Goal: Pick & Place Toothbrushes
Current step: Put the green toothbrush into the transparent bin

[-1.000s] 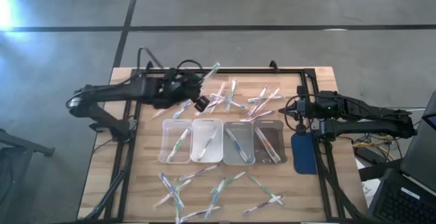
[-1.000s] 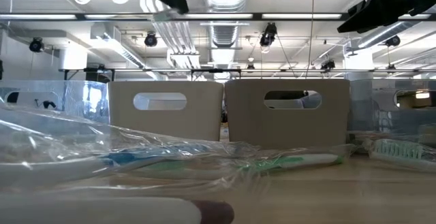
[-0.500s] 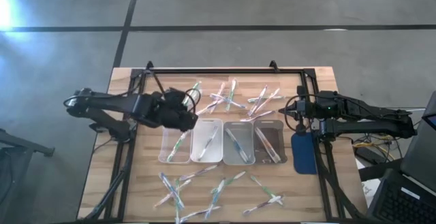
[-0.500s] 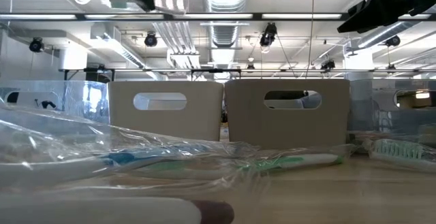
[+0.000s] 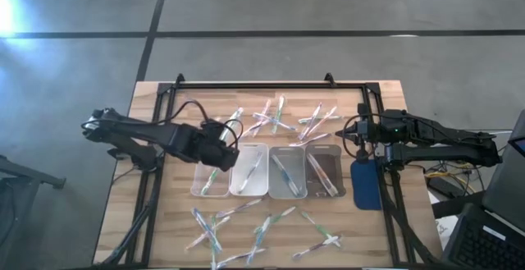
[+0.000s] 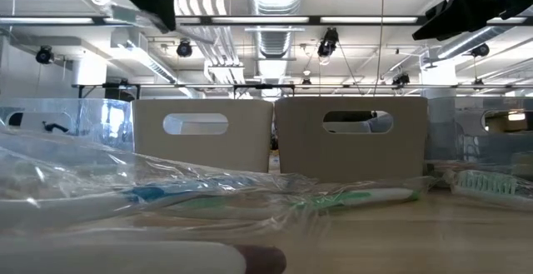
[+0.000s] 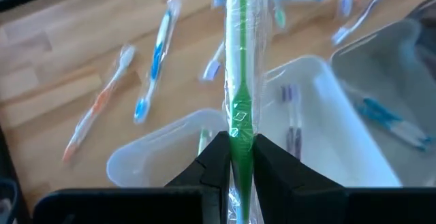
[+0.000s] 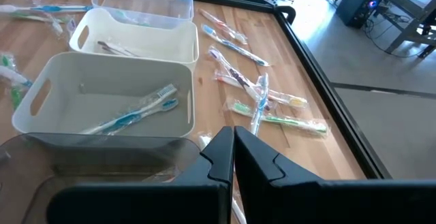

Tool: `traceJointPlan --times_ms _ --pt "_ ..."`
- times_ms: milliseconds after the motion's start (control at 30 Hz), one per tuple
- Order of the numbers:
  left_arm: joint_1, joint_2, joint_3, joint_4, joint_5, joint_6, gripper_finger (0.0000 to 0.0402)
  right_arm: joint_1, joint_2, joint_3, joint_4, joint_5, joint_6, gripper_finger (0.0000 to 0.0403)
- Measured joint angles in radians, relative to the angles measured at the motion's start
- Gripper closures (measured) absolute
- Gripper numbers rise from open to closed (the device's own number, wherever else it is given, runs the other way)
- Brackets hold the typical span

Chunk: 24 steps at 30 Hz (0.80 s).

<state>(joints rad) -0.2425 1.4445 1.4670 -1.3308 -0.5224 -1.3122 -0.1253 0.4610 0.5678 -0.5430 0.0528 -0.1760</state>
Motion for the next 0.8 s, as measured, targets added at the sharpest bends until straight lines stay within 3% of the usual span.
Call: traceJointPlan --times_ms 500,800 --pt "-0.09 -0.001 -0.175 0.005 0.06 -0.072 0.0351 0.0 0.0 0.0 0.0 0.0 0.0 0.0394" --pt "-0.113 -0.002 -0.284 0.11 0.094 -0.115 0.0351 0.0 0.0 0.0 0.0 0.0 0.0 0.0394"
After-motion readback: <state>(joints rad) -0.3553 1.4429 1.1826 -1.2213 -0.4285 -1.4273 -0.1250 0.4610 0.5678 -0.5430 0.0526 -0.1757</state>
